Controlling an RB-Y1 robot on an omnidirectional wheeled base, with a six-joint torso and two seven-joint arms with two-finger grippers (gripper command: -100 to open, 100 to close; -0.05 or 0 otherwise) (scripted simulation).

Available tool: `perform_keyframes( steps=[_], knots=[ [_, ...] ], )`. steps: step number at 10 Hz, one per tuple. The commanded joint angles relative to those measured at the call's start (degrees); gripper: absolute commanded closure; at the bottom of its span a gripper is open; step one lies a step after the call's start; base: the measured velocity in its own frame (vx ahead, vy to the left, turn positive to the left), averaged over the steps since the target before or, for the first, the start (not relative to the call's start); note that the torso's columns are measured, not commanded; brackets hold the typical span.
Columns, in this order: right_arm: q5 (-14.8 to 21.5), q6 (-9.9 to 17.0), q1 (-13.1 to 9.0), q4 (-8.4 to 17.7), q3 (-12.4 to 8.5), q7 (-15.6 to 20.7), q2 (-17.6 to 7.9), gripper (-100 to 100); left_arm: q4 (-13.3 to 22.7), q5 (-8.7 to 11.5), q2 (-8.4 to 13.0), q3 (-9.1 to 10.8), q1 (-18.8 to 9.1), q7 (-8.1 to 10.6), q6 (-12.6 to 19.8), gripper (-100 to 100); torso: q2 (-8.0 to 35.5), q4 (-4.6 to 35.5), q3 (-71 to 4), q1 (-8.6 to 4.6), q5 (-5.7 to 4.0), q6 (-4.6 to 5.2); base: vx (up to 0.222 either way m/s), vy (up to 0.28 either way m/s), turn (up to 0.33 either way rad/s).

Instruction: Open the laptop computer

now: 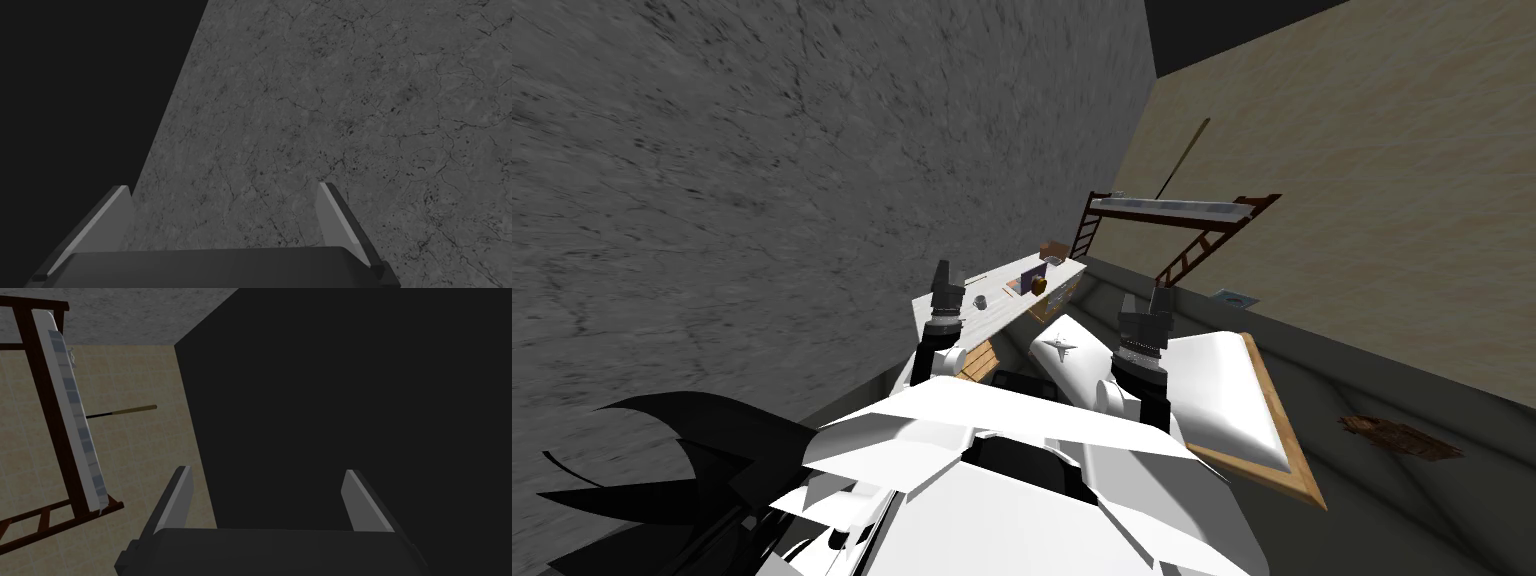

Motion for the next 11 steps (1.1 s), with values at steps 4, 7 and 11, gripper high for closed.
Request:
perform_keyframes(
  steps=[4,7,11],
  knots=[
    [0.0,0.0,0.0,-0.01,0.0,0.0,0.0,0,-0.01,0.0,0.0,0.0,0.0,0.0,0.0,0,14.22,14.24,-28.5,0.0,0.0,0.0,0.0,0.0,0.0],
    [0.0,-0.01,0.0,-0.02,0.0,0.0,0.0,0,-0.01,0.0,0.0,0.0,0.0,0.0,0.0,0,26.93,26.91,-53.81,0.0,0.0,0.0,0.0,0.0,0.0],
    [0.0,0.0,0.0,0.0,0.0,0.0,0.0,0,2.7,-0.23,3.01,1.2,-1.69,0.58,1.88,-100,41.53,41.48,-83.15,0.05,0.01,0.04,0.006,0.011,-0.116]
  ],
)
